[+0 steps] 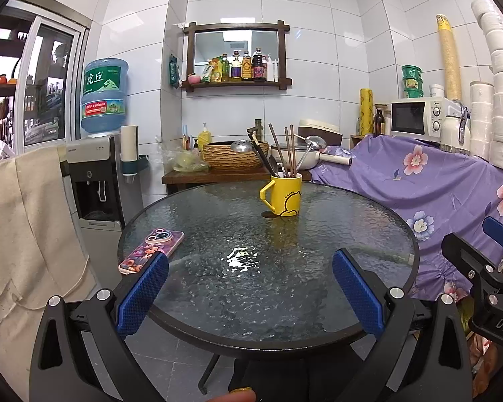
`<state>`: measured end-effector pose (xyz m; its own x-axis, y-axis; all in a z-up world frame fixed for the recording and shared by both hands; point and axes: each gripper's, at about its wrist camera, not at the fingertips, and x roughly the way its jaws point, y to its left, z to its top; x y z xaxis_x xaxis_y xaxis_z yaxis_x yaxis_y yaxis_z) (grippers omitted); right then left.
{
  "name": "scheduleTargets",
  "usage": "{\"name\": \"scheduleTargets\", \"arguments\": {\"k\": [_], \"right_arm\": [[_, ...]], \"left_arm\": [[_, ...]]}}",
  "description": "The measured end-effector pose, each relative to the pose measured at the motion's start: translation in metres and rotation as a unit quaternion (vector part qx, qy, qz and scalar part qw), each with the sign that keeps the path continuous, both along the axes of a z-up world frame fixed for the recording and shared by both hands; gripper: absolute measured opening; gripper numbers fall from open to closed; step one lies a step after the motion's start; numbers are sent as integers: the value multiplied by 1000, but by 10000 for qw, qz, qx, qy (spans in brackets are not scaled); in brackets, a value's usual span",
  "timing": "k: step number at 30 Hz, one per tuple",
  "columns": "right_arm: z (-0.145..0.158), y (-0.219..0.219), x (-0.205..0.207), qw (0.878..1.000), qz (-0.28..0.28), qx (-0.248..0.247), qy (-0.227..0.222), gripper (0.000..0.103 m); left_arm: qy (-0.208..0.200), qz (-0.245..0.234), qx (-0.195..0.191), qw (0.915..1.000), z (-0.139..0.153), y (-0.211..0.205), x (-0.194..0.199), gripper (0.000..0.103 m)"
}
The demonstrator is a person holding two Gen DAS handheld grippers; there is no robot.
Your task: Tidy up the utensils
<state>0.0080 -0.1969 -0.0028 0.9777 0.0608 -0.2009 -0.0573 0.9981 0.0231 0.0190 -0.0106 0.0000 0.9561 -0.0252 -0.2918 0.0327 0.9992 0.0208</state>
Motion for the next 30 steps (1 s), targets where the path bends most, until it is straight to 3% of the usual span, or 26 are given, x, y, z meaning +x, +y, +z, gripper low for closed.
{"name": "scheduleTargets", "arguments": {"k": [30], "right_arm": [[2,5,-1,10000,-36,-62,-26,97]], "left_arm": [[85,112,36,9999,-2,2,2,96]]}}
